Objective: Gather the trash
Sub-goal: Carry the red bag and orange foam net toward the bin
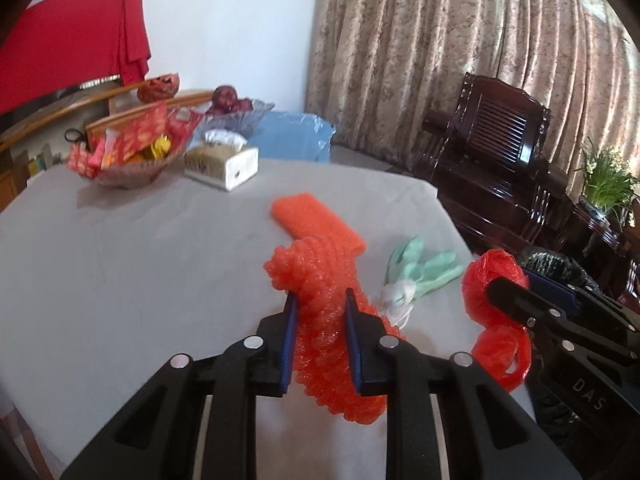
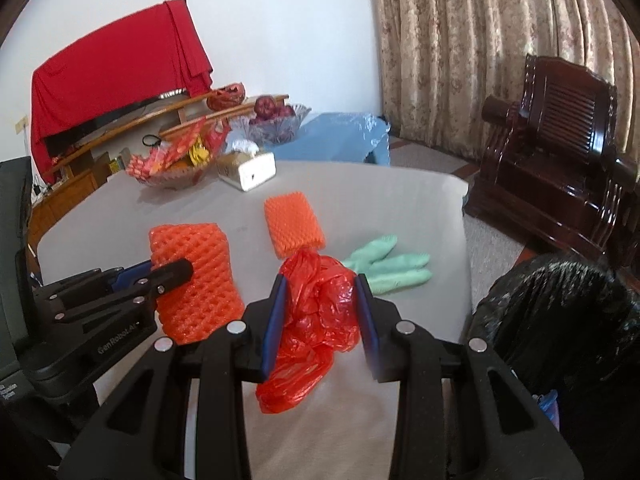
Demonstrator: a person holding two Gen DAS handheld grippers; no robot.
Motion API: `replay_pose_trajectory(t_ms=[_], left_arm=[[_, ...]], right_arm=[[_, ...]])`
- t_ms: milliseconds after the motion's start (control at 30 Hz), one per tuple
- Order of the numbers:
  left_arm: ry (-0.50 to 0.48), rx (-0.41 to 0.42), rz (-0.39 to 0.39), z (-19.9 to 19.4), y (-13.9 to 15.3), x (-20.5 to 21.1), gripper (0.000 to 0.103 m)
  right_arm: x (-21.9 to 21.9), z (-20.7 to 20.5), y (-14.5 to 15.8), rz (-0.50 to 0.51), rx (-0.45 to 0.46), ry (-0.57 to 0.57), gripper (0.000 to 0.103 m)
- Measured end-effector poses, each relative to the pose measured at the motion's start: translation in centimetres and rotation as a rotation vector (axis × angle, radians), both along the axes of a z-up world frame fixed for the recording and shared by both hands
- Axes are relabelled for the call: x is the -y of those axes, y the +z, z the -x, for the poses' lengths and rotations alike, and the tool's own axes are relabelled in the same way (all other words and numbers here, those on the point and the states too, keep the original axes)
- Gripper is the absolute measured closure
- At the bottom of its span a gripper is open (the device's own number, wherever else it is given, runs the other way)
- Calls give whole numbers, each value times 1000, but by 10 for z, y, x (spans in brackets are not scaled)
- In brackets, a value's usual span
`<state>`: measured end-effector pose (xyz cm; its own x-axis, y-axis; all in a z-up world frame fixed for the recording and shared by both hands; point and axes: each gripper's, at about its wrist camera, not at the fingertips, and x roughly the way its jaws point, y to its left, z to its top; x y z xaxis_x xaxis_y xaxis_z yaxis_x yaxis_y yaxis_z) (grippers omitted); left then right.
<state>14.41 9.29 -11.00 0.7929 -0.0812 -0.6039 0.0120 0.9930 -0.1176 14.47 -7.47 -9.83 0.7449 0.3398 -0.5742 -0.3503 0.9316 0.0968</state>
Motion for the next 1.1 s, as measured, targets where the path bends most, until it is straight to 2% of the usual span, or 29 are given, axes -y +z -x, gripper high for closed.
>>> replay_pose_trajectory(t_ms=[500, 1100], left_arm=[[-62, 73, 5, 6, 37, 36, 81], [-192, 125, 14, 12, 62, 100, 81]], right_arm=[[39, 19, 45, -9, 77, -55, 70], [106, 46, 61, 8, 118, -173, 70]])
